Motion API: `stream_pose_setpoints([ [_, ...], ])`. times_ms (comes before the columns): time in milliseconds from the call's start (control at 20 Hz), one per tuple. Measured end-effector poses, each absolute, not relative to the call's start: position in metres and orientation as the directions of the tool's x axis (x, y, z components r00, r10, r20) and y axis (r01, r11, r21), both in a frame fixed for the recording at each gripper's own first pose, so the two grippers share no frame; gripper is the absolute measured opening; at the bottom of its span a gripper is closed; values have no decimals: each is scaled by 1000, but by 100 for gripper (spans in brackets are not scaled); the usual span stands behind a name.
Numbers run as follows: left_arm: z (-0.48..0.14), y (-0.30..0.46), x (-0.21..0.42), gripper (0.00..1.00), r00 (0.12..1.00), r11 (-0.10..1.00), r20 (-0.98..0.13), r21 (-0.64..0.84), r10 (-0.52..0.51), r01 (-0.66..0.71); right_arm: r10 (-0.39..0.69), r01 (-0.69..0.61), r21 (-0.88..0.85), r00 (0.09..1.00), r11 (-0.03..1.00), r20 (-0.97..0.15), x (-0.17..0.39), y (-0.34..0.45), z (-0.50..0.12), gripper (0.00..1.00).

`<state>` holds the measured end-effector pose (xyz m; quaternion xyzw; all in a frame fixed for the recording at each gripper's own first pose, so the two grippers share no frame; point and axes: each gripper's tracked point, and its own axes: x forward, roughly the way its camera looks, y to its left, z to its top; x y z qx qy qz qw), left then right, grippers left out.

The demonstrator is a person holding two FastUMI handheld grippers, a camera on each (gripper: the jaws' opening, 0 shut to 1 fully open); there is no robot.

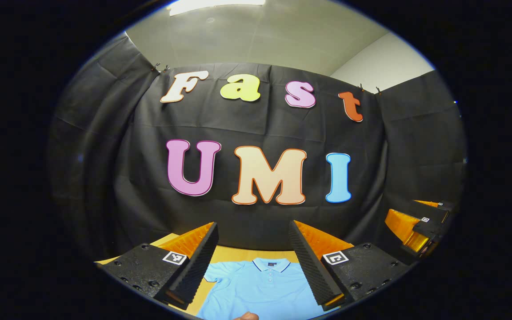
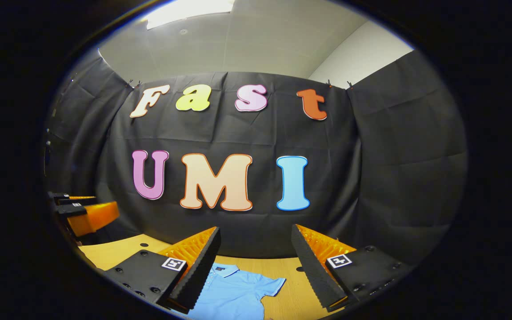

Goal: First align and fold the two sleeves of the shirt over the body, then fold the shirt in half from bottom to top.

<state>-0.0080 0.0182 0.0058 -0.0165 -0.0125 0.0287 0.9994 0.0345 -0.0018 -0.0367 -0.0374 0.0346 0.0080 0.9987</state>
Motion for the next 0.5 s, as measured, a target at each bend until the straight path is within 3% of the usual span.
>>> stream_pose_setpoints([
  [500,12,67,24,95,997,998,38,-34,60,-59,-121,92,-128,964,987,-236,133,-29,-143,99],
])
